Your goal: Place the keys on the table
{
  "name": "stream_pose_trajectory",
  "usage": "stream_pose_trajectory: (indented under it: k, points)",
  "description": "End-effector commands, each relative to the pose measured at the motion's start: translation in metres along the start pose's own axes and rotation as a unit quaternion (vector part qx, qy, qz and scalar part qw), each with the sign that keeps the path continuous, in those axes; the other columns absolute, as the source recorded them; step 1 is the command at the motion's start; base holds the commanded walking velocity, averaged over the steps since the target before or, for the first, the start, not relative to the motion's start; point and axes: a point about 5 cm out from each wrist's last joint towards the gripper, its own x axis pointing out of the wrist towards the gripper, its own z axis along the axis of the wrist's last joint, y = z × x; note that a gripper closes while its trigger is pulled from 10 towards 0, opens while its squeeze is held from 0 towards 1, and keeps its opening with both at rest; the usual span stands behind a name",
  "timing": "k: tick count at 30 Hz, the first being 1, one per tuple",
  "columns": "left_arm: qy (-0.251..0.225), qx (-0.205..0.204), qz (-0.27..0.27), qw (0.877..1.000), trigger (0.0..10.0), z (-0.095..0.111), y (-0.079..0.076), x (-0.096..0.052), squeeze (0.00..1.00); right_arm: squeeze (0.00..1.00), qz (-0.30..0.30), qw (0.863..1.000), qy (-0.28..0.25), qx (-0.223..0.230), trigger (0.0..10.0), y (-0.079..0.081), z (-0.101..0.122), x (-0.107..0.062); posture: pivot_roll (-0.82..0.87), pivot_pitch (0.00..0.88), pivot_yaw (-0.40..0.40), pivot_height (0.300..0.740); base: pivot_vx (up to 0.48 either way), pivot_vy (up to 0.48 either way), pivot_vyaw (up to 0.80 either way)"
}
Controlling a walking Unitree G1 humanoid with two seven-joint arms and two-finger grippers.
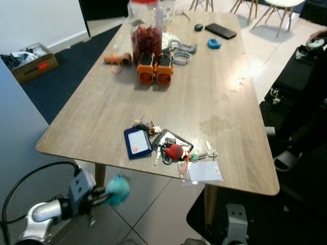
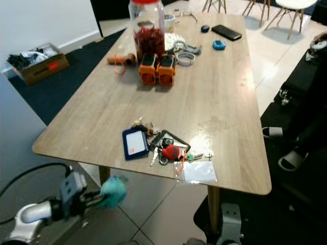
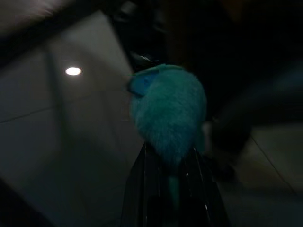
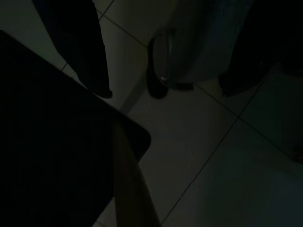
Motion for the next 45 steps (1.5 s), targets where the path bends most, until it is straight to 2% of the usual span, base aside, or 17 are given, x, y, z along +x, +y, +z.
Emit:
stream_pose_trajectory:
  k: [1,8,10,15,19,26,28,29,30,31,32,33,34,35,38,42,45]
  points:
    - [-0.001,0.013,-0.020,1.000,10.0,0.005,0.002,-0.009,0.00,0.00,0.003,1.000,0.007,-0.001,10.0,0.001,-0.004,-0.001,0.01,0.069,0.014,0.740,0.000,0.000,0.00]
    - [-0.010,0.045,-0.066,0.997,10.0,0.023,0.005,-0.025,0.00,0.00,0.004,1.000,0.004,-0.004,10.0,0.000,-0.001,0.000,0.02,0.064,0.008,0.740,0.000,0.000,0.00]
    - [-0.029,0.052,-0.067,0.996,10.0,0.037,0.011,-0.029,0.00,0.00,0.006,1.000,0.003,-0.005,10.0,-0.001,-0.001,0.000,0.02,0.060,0.003,0.740,0.000,0.000,0.00]
    - [-0.052,0.074,-0.072,0.993,10.0,0.056,0.019,-0.029,0.00,0.00,0.008,1.000,0.002,-0.008,10.0,0.000,-0.001,-0.001,0.02,0.054,-0.002,0.740,0.000,0.000,0.00]
    - [-0.119,0.087,-0.053,0.988,10.0,0.097,0.033,-0.016,0.00,0.00,0.011,1.000,-0.001,-0.011,10.0,0.001,0.001,0.000,0.02,0.052,-0.004,0.740,0.000,0.000,0.00]
    - [-0.117,0.070,-0.014,0.991,10.0,0.125,0.046,0.001,0.00,0.00,0.013,1.000,-0.002,-0.015,10.0,0.001,0.002,0.000,0.02,0.050,-0.003,0.740,0.000,0.000,0.00]
    - [-0.123,0.054,0.012,0.991,10.0,0.135,0.051,0.011,0.00,0.00,0.014,1.000,-0.002,-0.016,10.0,0.002,0.001,0.000,0.02,0.051,0.002,0.740,0.000,0.000,0.00]
    - [-0.125,0.046,0.019,0.991,10.0,0.138,0.052,0.014,0.00,0.00,0.014,1.000,-0.002,-0.016,10.0,0.002,0.001,0.000,0.02,0.051,0.002,0.740,0.000,0.000,0.00]
    - [-0.119,0.040,0.054,0.991,10.0,0.140,0.058,0.020,0.00,0.00,0.014,1.000,-0.003,-0.015,10.0,0.002,0.001,0.000,0.01,0.052,0.005,0.740,0.000,0.000,0.00]
    - [-0.119,0.040,0.054,0.991,10.0,0.140,0.058,0.020,0.00,0.00,0.014,1.000,-0.003,-0.015,10.0,0.002,0.001,0.000,0.01,0.052,0.005,0.740,0.000,0.000,0.00]
    - [-0.114,0.036,0.098,0.988,10.0,0.143,0.065,0.027,0.00,0.00,0.013,1.000,-0.003,-0.015,10.0,0.002,0.001,0.000,0.01,0.052,0.007,0.740,0.000,0.000,0.00]
    - [-0.114,0.036,0.098,0.988,10.0,0.143,0.065,0.027,0.00,0.00,0.013,1.000,-0.003,-0.015,10.0,0.002,0.001,0.000,0.01,0.052,0.007,0.740,0.000,0.000,0.00]
    - [-0.094,0.016,0.165,0.982,10.0,0.145,0.076,0.038,0.00,0.00,0.013,1.000,-0.003,-0.013,10.0,0.002,0.000,-0.001,0.01,0.051,0.009,0.740,0.000,0.000,0.00]
    - [-0.094,0.016,0.165,0.982,10.0,0.145,0.076,0.038,0.00,0.00,0.013,1.000,-0.003,-0.013,10.0,0.002,0.000,-0.001,0.01,0.051,0.009,0.740,0.000,0.000,0.00]
    - [-0.066,-0.035,0.187,0.979,10.0,0.145,0.076,0.051,0.00,0.00,0.010,1.000,-0.004,-0.011,10.0,0.000,-0.001,-0.001,0.00,0.050,0.013,0.740,0.000,0.000,0.00]
    - [-0.057,-0.072,0.197,0.976,10.0,0.146,0.074,0.058,0.00,0.00,0.008,1.000,-0.004,-0.011,10.0,0.000,-0.001,-0.002,0.00,0.049,0.014,0.740,0.000,0.000,0.00]
    - [-0.043,-0.075,0.174,0.981,10.0,0.144,0.069,0.061,0.00,0.00,0.007,1.000,-0.005,-0.010,10.0,0.000,-0.001,-0.002,0.00,0.050,0.015,0.740,0.000,0.000,0.00]
